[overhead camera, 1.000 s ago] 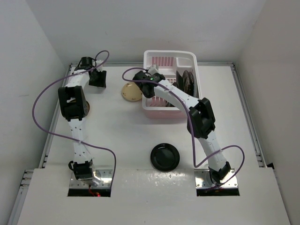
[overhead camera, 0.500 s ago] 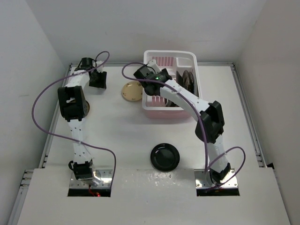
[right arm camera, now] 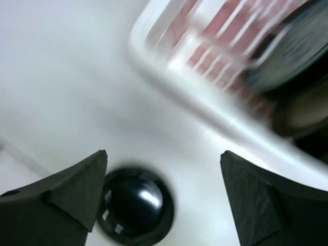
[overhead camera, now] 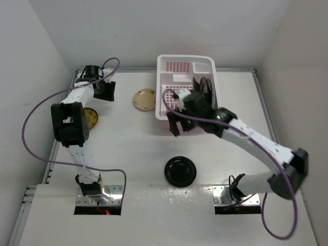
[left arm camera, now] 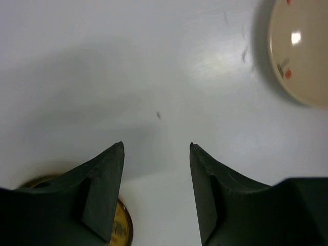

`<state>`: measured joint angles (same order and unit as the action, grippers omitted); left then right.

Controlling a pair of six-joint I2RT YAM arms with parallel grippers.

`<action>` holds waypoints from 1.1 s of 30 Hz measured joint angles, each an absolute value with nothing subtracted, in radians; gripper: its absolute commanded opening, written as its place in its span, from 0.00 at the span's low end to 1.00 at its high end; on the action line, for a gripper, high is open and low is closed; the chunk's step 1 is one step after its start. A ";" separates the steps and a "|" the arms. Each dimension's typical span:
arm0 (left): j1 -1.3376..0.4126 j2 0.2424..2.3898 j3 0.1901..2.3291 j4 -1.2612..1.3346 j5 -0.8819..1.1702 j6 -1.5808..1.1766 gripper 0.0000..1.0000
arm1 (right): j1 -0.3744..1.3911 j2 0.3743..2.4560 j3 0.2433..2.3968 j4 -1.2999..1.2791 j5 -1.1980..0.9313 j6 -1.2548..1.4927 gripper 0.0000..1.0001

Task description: Load the plates into the dish rack

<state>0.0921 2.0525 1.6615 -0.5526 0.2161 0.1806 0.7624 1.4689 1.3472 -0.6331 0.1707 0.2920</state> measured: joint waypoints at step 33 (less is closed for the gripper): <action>0.034 1.371 0.907 -0.506 0.133 0.253 0.58 | 0.804 1.175 0.495 -0.233 -0.121 0.703 0.00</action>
<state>0.0341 1.3712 0.9066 -0.5064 0.1333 0.2527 0.8036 1.1751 0.4946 -0.2325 -0.1211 0.7029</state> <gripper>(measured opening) 0.582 0.020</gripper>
